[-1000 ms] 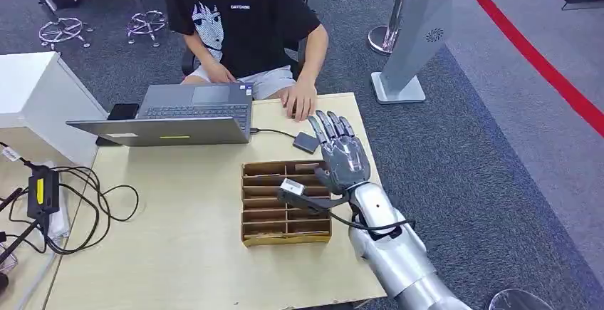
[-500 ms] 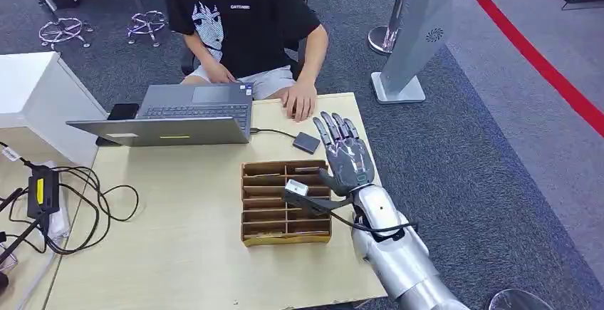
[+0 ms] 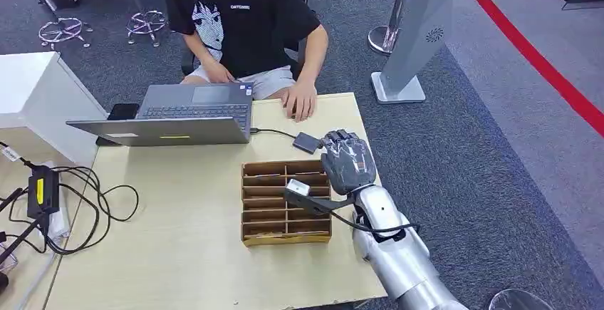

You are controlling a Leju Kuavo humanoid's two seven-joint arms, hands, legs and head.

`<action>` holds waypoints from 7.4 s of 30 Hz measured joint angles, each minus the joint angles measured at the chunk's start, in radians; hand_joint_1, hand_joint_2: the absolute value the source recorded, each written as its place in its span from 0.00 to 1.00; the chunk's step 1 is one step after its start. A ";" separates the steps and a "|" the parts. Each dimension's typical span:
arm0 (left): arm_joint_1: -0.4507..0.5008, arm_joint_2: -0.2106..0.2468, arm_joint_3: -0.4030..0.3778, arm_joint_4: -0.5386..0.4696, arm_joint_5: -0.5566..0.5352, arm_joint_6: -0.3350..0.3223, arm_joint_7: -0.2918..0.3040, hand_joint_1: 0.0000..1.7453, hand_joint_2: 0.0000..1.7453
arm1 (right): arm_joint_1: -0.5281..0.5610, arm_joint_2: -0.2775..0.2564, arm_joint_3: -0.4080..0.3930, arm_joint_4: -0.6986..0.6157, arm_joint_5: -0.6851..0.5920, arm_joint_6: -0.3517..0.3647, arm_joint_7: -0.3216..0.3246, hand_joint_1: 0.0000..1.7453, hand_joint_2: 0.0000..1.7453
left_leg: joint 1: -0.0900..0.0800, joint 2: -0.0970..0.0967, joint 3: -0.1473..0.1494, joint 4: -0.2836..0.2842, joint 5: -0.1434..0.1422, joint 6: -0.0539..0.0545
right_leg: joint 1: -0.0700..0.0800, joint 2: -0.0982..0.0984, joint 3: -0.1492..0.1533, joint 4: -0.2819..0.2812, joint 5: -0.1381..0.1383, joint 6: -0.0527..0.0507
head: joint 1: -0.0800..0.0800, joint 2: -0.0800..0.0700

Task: Pass the card to the sensor for recognition and then transmit it.

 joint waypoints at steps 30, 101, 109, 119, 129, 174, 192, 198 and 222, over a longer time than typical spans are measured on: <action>0.001 0.001 -0.017 0.000 0.000 -0.001 0.005 0.00 1.00 | 0.017 0.000 -0.054 -0.017 0.023 -0.010 0.024 0.00 1.00 | 0.000 0.000 0.000 0.000 0.000 0.000 | 0.000 0.000 0.000 0.000 0.000 0.000 | 0.000 0.000; 0.000 0.000 -0.091 0.000 0.000 -0.010 -0.004 0.00 1.00 | -0.001 0.060 0.158 -0.015 -0.046 0.007 -0.030 0.00 1.00 | 0.000 0.000 0.000 0.000 0.000 0.000 | 0.000 0.000 0.000 0.000 0.000 0.000 | 0.000 0.000; 0.000 0.000 -0.100 0.000 0.000 -0.010 -0.004 0.00 1.00 | -0.013 0.070 0.158 0.008 -0.016 -0.001 -0.007 0.00 1.00 | 0.000 0.000 0.000 0.000 0.000 0.000 | 0.000 0.000 0.000 0.000 0.000 0.000 | 0.000 0.000; -0.002 0.003 -0.115 0.000 0.000 -0.010 -0.004 0.00 1.00 | -0.033 0.072 0.147 0.053 0.009 -0.004 0.033 0.00 1.00 | 0.000 0.000 0.000 0.000 0.000 0.000 | 0.000 0.000 0.000 0.000 0.000 0.000 | 0.000 0.000; -0.002 0.004 -0.122 0.000 0.000 -0.011 -0.004 0.00 1.00 | -0.065 0.072 0.081 0.130 0.011 -0.015 0.037 0.00 1.00 | 0.000 0.000 0.000 0.000 0.000 0.000 | 0.000 0.000 0.000 0.000 0.000 0.000 | 0.000 0.000; -0.003 0.005 -0.139 0.000 0.000 -0.010 -0.004 0.00 1.00 | -0.010 0.072 0.031 0.002 0.019 -0.019 0.002 0.02 1.00 | 0.000 0.000 0.000 0.000 0.000 0.000 | 0.000 0.000 0.000 0.000 0.000 0.000 | 0.000 0.000; -0.003 0.006 -0.141 0.000 0.000 -0.011 -0.003 0.00 1.00 | -0.003 0.072 0.031 -0.023 0.019 -0.023 0.002 0.00 1.00 | 0.000 0.001 0.001 0.000 0.000 0.000 | 0.000 0.000 0.000 0.000 0.000 0.000 | 0.000 0.000; -0.003 0.006 -0.144 0.000 0.000 -0.011 -0.004 0.00 1.00 | 0.001 0.072 0.030 -0.030 0.018 -0.024 0.000 0.00 1.00 | 0.000 0.001 0.001 0.000 0.000 0.000 | 0.000 0.000 0.000 0.000 0.000 0.000 | 0.000 0.000; -0.003 0.006 -0.148 0.000 0.000 -0.011 -0.002 0.00 1.00 | 0.059 0.070 -0.019 -0.187 -0.024 0.011 -0.047 0.00 1.00 | 0.000 0.000 0.000 0.000 0.000 0.000 | 0.000 0.000 0.000 0.000 0.000 0.000 | 0.000 0.000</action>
